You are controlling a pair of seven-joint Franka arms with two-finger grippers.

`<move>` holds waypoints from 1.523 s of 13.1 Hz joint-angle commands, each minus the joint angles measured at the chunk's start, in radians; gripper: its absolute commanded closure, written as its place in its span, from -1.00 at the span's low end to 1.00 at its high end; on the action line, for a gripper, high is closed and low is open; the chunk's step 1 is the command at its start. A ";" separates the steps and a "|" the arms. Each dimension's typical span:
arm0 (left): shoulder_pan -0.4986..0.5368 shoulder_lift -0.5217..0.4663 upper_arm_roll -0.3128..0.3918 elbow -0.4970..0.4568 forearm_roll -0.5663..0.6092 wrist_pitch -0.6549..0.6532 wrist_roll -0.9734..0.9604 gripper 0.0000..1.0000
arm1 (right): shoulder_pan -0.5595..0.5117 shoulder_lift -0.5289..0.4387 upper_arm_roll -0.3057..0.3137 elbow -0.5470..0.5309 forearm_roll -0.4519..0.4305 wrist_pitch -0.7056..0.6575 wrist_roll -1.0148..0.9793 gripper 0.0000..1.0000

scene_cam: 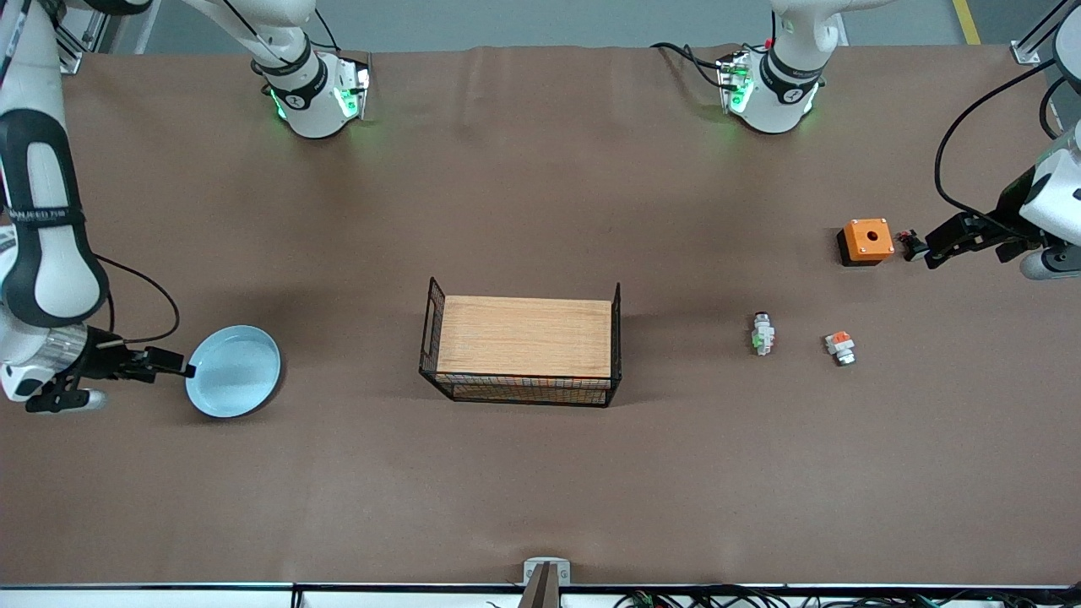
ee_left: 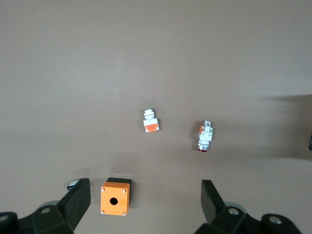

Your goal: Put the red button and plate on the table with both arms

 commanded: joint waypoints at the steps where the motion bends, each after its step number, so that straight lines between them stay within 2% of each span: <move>1: -0.081 -0.024 0.080 0.007 -0.018 -0.021 0.001 -0.99 | 0.065 -0.169 -0.001 -0.025 -0.181 -0.142 0.248 -1.00; 2: -0.085 -0.028 0.082 0.013 -0.018 -0.021 -0.005 -0.99 | 0.087 -0.217 0.002 -0.023 -0.221 -0.198 0.321 -1.00; 5: -0.080 -0.028 0.080 0.039 -0.018 -0.021 -0.003 -0.99 | 0.121 -0.335 0.003 -0.013 -0.229 -0.354 0.395 -1.00; 7: -0.077 -0.030 0.080 0.063 -0.019 -0.038 -0.002 -0.99 | 0.166 -0.369 0.011 0.071 -0.242 -0.495 0.516 -1.00; 9: -0.077 -0.028 0.080 0.108 -0.019 -0.088 -0.002 -1.00 | 0.231 -0.354 0.012 0.223 -0.369 -0.630 0.584 -1.00; 10: -0.077 -0.025 0.080 0.122 -0.018 -0.092 -0.002 -0.99 | 0.236 -0.348 0.011 0.255 -0.365 -0.672 0.585 -1.00; 13: -0.082 0.025 0.080 0.192 -0.018 -0.090 -0.003 -1.00 | 0.240 -0.348 0.012 0.266 -0.355 -0.681 0.590 -1.00; 15: -0.094 0.086 0.076 0.273 -0.018 -0.090 -0.005 -0.99 | 0.226 -0.348 0.002 0.265 -0.248 -0.681 0.640 -1.00; 16: -0.094 0.119 0.070 0.306 -0.019 -0.090 -0.008 -1.00 | 0.232 -0.349 0.006 0.269 -0.237 -0.686 0.645 -1.00; 17: -0.095 0.139 0.056 0.324 -0.022 -0.090 -0.031 -1.00 | 0.255 -0.352 0.015 0.266 -0.254 -0.678 0.644 -1.00; 19: -0.086 0.143 0.045 0.321 -0.018 -0.090 -0.077 -1.00 | 0.333 -0.365 0.020 0.260 -0.341 -0.677 0.647 -1.00; 20: -0.080 0.139 0.045 0.320 -0.019 -0.092 -0.071 -1.00 | 0.340 -0.385 0.022 0.254 -0.346 -0.681 0.660 -1.00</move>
